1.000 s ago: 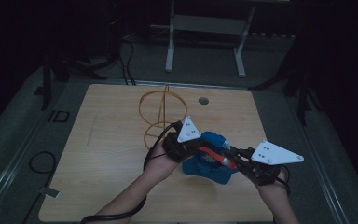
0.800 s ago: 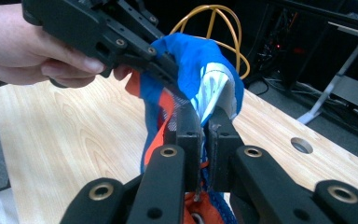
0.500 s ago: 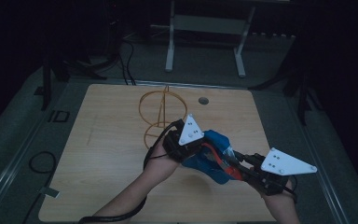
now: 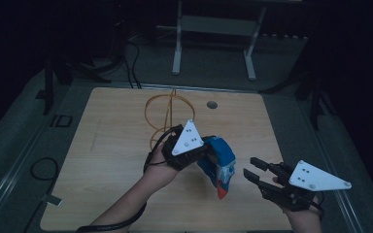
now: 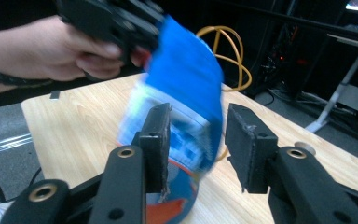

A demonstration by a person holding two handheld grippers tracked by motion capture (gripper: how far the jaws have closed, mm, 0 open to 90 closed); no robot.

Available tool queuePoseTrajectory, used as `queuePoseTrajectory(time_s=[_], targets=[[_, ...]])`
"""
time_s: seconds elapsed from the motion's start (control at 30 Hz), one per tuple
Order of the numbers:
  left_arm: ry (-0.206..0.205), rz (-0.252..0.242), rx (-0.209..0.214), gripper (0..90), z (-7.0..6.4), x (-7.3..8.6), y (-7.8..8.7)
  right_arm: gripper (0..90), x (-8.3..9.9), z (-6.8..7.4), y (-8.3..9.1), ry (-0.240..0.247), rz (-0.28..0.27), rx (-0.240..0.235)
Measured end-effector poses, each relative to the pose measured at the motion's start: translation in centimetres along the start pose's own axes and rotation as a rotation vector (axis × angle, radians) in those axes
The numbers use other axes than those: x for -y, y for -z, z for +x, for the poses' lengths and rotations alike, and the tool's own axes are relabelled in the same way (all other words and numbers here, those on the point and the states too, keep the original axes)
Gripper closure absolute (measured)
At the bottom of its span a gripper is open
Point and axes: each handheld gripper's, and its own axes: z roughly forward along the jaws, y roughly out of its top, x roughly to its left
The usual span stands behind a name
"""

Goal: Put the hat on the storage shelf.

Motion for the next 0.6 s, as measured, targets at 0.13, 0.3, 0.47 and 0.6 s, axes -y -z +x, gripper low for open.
queuePoseTrajectory(time_s=[0.13,0.3,0.47,0.6], targets=[[-0.001,-0.062,0.077,87.9,0.8,0.1,1.1,58.4,0.8,-0.3,-0.6,-0.011,0.023,-0.009],[-0.01,-0.144,0.184,87.8,1.4,0.2,2.2,56.9,1.2,0.0,-1.1,-0.019,0.029,-0.028],[0.001,-0.194,0.265,87.8,1.7,0.3,2.8,55.5,1.6,1.4,-1.4,-0.021,0.024,-0.081],[0.015,-0.235,0.361,87.7,1.9,0.5,3.1,54.0,1.7,2.6,-1.9,-0.02,0.022,-0.119]])
